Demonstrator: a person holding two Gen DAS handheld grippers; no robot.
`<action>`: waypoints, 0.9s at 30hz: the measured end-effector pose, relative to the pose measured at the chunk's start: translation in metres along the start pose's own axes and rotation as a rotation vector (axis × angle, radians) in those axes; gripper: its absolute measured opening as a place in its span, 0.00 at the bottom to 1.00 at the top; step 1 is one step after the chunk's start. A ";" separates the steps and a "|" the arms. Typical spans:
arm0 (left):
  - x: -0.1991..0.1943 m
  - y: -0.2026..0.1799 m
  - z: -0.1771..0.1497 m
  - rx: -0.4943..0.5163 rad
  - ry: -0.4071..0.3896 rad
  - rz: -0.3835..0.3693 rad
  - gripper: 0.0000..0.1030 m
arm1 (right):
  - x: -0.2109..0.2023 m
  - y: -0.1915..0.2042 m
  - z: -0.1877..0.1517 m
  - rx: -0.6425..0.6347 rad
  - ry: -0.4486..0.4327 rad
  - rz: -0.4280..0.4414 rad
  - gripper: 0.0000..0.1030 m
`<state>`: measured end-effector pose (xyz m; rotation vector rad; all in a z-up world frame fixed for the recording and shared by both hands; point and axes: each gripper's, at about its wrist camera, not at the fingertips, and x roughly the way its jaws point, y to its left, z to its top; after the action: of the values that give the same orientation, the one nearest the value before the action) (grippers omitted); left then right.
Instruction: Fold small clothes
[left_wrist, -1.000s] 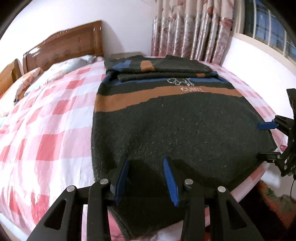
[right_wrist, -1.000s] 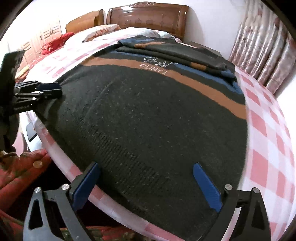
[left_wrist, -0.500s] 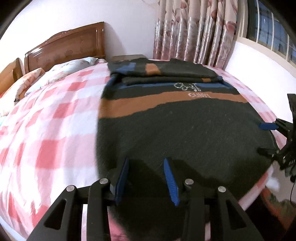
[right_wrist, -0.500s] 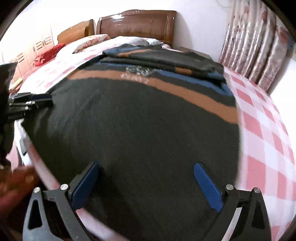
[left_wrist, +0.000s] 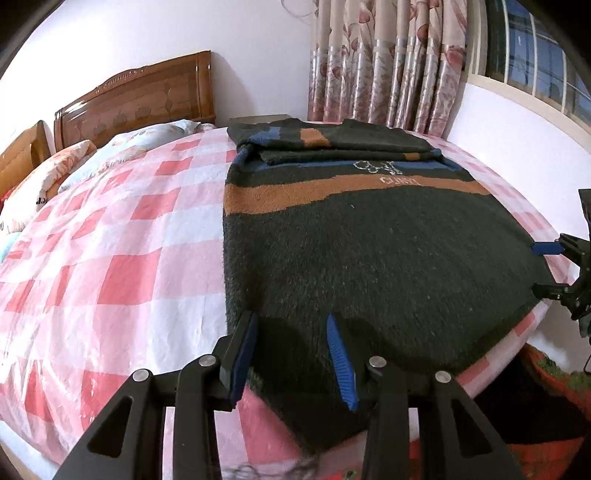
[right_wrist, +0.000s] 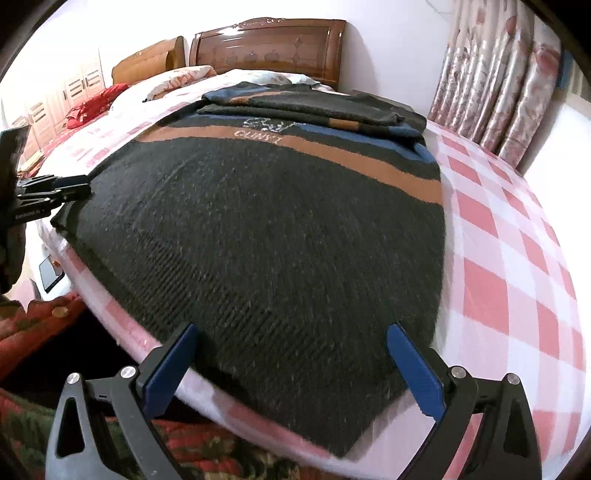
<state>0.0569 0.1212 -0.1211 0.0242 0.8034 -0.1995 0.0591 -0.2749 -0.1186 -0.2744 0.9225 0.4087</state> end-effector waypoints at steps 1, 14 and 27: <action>-0.004 0.001 -0.002 -0.002 -0.002 -0.003 0.38 | -0.002 0.000 -0.002 0.001 0.008 0.001 1.00; -0.028 0.066 -0.008 -0.348 -0.026 -0.155 0.38 | -0.028 -0.062 -0.031 0.307 -0.037 0.011 1.00; -0.004 0.019 -0.005 -0.197 0.014 -0.052 0.61 | -0.015 -0.029 -0.020 0.214 -0.072 -0.057 1.00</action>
<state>0.0536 0.1410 -0.1228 -0.1813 0.8353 -0.1686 0.0499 -0.3118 -0.1161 -0.0891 0.8777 0.2630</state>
